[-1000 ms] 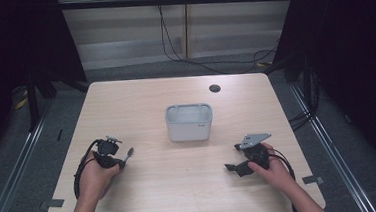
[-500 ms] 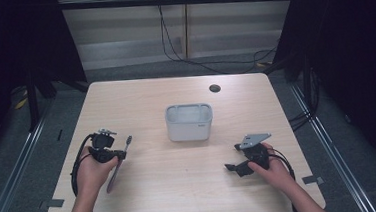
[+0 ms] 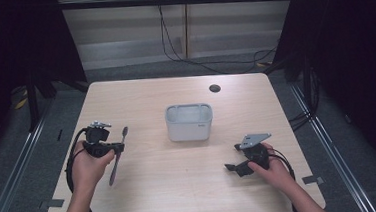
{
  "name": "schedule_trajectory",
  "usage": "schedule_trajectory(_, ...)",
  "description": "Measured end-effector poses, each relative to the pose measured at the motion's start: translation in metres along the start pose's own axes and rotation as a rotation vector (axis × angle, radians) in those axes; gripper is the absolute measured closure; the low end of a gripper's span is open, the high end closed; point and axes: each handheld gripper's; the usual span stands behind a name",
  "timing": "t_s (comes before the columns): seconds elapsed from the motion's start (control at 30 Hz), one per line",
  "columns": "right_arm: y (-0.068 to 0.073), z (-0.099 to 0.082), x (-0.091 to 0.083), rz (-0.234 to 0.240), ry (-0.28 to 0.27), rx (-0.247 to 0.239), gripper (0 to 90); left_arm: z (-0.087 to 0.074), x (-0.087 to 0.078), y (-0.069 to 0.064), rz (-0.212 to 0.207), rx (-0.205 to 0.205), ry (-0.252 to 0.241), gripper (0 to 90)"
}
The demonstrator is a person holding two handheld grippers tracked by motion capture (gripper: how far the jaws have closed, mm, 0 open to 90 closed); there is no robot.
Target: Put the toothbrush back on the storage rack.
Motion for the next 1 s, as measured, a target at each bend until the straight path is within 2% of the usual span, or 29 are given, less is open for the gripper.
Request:
schedule_trajectory(0.37,0.0,0.0,0.0,0.0,0.0,0.0,13.6,0.013,-0.009,-0.006,-0.035,-0.011,-0.083,81.5)
schedule_trajectory(0.47,0.0,0.0,0.0,0.0,0.0,0.0,13.6,0.019,-0.011,-0.01,-0.048,-0.016,-0.128,81.4)
schedule_trajectory(0.97,0.0,0.0,0.0,0.0,0.0,0.0,13.6,0.04,-0.017,-0.025,-0.063,-0.018,-0.245,81.4)
schedule_trajectory(1.0,0.0,0.0,0.0,0.0,0.0,0.0,13.6,0.043,-0.017,-0.027,-0.069,-0.021,-0.263,81.4)
Point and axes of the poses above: each handheld gripper's, and its own axes: x roughly forward along the jaws, z roughly out of its top, y roughly to its left, and after that the axes turned 1 degree about -x, right-handed
